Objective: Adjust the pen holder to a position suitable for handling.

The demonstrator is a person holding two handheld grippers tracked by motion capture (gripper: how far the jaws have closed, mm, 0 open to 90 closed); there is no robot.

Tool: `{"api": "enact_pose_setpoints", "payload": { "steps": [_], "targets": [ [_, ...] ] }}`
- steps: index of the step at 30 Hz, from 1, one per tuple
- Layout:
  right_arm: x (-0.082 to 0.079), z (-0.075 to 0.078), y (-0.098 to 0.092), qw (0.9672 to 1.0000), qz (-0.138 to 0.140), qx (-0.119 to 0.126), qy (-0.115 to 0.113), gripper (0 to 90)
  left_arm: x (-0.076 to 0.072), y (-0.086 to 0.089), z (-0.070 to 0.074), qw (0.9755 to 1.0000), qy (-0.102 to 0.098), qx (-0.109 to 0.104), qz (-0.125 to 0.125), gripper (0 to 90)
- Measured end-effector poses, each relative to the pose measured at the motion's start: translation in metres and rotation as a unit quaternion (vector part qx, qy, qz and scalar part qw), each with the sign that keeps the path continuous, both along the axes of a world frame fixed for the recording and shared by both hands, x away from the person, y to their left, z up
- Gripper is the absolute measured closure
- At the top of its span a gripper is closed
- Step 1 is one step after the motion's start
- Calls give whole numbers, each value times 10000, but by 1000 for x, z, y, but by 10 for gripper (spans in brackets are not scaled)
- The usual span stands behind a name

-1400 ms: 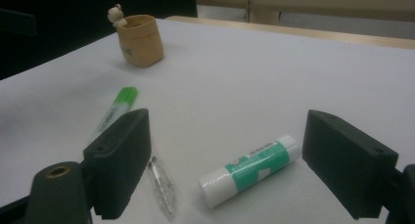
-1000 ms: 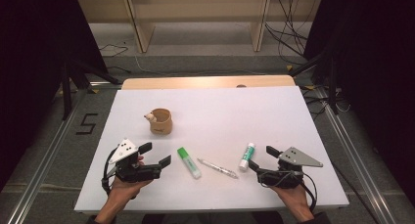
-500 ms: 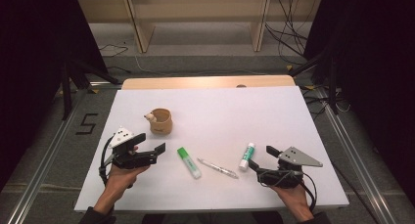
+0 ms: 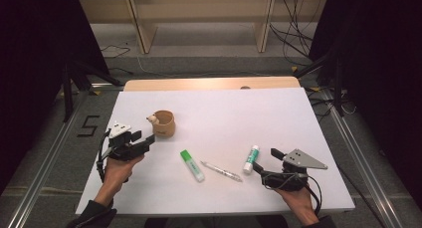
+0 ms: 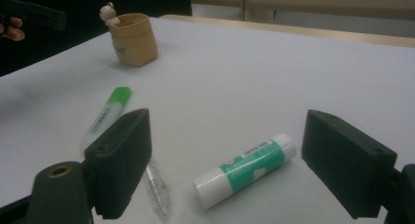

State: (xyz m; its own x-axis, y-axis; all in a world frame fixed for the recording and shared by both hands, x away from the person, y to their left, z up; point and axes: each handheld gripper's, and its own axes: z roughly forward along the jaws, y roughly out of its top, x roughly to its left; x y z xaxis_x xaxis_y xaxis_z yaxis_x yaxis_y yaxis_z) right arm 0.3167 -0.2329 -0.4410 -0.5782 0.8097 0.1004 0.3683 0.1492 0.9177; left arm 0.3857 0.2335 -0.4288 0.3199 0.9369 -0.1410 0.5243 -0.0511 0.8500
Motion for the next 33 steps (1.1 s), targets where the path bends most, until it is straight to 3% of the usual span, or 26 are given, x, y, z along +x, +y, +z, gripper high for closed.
{"api": "enact_pose_setpoints", "payload": {
  "steps": [3, 9, 10, 12, 21, 33],
  "targets": [
    [0, 0, 0, 10000, -20, 6, 17, 199, 5, 3, -2, 9999, 35, 38, 117, 583],
    [0, 0, 0, 10000, -34, -9, 20, 203, 18, 8, -10, 9984, 135, 360, 412, 766],
    [0, 0, 0, 10000, -34, -8, 22, 203, 20, 9, -12, 9982, 173, 353, 462, 831],
    [0, 0, 0, 10000, -39, -12, 21, 204, 25, 12, -14, 9977, 248, 305, 548, 878],
    [1, 0, 0, 10000, -42, -17, 26, 204, 47, 18, -28, 9963, 439, 304, 677, 889],
    [1, 0, 0, 10000, -33, 2, 21, 200, 77, 14, -40, 9954, 508, 263, 772, 890]
  ]
}}
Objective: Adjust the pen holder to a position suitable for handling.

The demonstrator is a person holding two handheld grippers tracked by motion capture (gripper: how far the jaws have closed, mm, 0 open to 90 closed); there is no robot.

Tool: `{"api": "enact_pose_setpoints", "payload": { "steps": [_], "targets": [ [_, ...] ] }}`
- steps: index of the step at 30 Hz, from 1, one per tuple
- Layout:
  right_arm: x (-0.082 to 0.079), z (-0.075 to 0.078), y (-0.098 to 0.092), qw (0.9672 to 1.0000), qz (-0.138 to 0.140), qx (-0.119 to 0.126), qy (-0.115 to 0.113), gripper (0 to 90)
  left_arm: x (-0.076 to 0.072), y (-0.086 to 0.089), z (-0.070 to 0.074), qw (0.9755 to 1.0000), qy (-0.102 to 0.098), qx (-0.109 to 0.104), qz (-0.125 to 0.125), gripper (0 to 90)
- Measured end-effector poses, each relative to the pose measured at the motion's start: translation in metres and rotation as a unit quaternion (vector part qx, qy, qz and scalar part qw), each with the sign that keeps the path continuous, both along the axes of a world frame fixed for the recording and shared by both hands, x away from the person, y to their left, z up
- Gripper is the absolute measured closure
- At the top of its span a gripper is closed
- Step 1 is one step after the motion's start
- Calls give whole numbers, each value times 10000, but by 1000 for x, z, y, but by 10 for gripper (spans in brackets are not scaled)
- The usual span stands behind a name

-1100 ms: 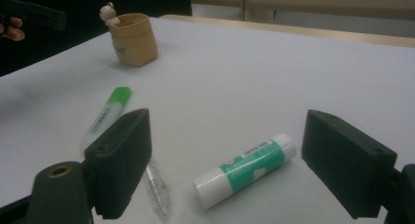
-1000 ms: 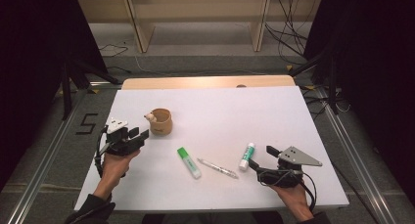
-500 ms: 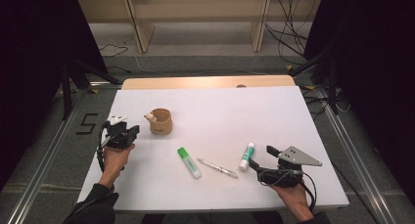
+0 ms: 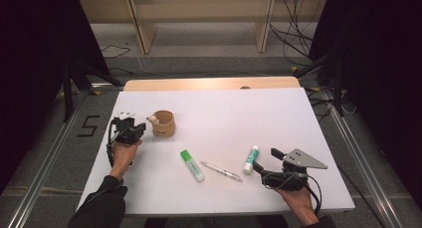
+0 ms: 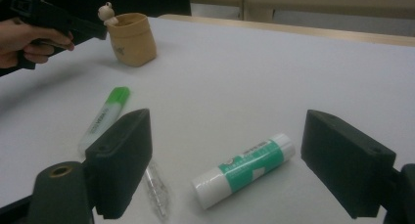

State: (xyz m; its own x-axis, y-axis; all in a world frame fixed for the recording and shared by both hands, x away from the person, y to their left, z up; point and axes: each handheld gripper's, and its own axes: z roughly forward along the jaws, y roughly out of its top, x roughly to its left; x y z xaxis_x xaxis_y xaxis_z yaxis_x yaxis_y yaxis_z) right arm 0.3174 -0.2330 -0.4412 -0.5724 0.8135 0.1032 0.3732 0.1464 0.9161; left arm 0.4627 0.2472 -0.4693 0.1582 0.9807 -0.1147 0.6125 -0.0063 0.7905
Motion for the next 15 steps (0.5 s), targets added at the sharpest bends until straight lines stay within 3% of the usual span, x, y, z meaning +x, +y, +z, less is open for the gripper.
{"api": "enact_pose_setpoints", "payload": {
  "steps": [6, 15],
  "targets": [
    [0, 0, 0, 10000, 13, 19, 4, 196, 13, 1, -4, 9998, 39, -122, 124, 890],
    [0, 0, 1, 10000, 44, -9, 5, 196, 21, -7, -12, 9999, 87, -98, 0, 890]
  ]
}}
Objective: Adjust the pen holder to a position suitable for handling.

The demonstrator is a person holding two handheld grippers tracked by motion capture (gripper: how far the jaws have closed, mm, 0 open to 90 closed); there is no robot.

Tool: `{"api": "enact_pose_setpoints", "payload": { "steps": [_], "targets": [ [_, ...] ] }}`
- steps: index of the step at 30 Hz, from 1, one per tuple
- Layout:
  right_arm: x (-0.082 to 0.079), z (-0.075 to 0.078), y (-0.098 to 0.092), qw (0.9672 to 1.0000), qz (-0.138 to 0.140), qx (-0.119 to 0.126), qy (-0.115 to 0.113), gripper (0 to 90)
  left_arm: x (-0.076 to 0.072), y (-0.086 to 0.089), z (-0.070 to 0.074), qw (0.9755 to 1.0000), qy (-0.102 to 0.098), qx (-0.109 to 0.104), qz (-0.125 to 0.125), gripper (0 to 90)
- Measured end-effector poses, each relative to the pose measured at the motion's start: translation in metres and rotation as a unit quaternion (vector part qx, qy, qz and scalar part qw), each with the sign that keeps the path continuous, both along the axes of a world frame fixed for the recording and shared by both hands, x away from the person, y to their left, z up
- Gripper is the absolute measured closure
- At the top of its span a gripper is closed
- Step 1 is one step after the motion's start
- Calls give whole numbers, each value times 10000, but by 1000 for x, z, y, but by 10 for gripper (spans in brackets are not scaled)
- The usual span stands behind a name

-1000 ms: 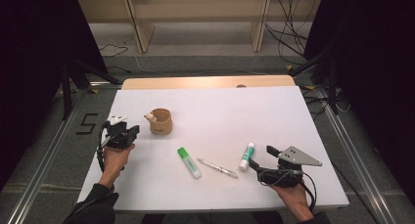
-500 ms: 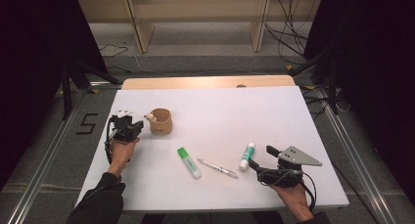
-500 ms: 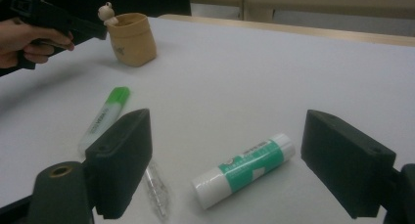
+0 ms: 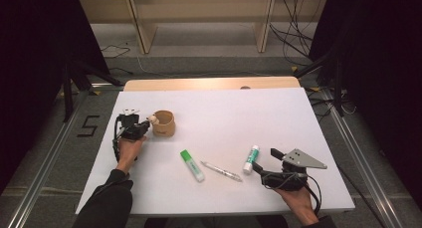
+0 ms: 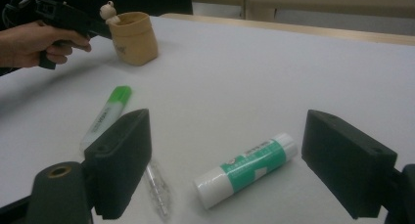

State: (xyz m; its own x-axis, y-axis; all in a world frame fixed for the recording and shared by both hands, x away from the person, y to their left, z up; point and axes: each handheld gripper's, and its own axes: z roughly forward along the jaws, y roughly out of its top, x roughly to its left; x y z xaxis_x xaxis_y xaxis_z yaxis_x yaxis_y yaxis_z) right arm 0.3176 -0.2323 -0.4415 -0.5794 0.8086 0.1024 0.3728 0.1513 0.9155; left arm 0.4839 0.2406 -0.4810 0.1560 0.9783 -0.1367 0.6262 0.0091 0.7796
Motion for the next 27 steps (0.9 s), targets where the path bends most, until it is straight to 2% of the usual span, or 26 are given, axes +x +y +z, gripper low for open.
{"api": "enact_pose_setpoints", "payload": {
  "steps": [7, 8, 11, 19, 23, 25, 27],
  "targets": [
    [0, 0, 1, 10000, 13, -8, 7, 197, 1, -3, -5, 9999, 75, -80, -123, 891],
    [0, 0, 1, 10000, 14, -5, -4, 196, 1, -4, -5, 9999, 88, -4, -133, 891],
    [0, 0, 1, 10000, 17, -9, 4, 196, 0, -3, -6, 9999, 111, -43, -116, 891],
    [1, 0, 2, 10000, 20, -21, 24, 197, -1, -6, -4, 9998, 140, 94, -104, 891],
    [1, 0, 2, 10000, 33, -25, 31, 197, -1, -7, -4, 9998, 158, 96, -89, 892],
    [1, 0, 3, 10000, 39, -31, 34, 197, -1, -9, -2, 9997, 148, 3, -214, 892],
    [1, -1, 3, 10000, 39, -31, 37, 197, -2, -17, 0, 9994, 139, 97, -287, 892]
  ]
}}
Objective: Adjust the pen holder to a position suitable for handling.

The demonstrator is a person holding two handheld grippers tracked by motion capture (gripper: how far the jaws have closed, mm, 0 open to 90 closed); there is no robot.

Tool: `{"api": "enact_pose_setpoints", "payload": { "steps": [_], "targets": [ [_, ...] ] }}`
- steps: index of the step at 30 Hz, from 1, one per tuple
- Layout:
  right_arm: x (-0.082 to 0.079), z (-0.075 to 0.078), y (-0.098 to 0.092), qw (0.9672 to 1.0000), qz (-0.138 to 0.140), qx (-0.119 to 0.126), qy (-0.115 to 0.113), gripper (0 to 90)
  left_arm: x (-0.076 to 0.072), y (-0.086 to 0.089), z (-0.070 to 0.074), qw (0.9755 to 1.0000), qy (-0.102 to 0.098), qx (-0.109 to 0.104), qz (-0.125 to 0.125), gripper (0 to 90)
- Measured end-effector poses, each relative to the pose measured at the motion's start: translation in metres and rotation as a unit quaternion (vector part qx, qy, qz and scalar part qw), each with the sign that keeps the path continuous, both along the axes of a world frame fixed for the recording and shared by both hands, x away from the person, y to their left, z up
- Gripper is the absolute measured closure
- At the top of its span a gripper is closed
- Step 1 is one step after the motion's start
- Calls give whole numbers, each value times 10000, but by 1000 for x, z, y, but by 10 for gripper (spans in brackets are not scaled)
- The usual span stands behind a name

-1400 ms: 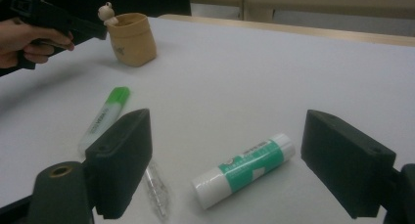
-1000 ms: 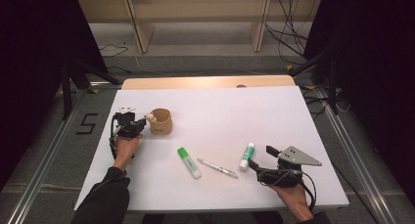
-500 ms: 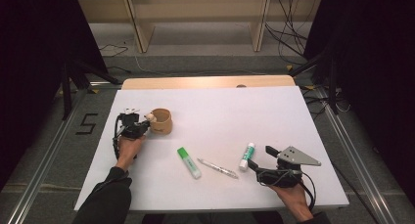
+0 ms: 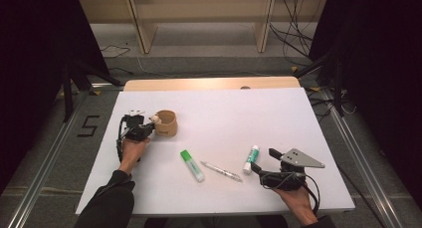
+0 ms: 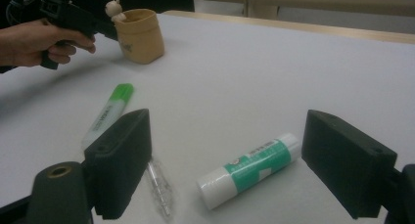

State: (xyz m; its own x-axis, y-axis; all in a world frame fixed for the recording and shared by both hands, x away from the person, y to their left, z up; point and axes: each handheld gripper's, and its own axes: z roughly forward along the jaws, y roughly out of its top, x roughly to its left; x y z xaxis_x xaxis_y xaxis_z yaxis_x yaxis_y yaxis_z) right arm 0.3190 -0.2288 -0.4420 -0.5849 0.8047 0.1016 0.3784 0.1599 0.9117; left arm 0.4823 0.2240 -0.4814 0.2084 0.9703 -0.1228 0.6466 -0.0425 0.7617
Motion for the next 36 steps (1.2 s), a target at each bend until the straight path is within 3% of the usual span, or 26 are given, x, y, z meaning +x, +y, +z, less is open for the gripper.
{"api": "enact_pose_setpoints", "payload": {
  "steps": [9, 36],
  "targets": [
    [0, 0, -1, 10000, 3, 7, -2, 197, 2, -29, 2, 9998, 31, 5, -220, 892],
    [0, 0, 0, 10000, 23, -9, 17, 197, 7, -91, 3, 9972, 143, -109, -724, 891]
  ]
}}
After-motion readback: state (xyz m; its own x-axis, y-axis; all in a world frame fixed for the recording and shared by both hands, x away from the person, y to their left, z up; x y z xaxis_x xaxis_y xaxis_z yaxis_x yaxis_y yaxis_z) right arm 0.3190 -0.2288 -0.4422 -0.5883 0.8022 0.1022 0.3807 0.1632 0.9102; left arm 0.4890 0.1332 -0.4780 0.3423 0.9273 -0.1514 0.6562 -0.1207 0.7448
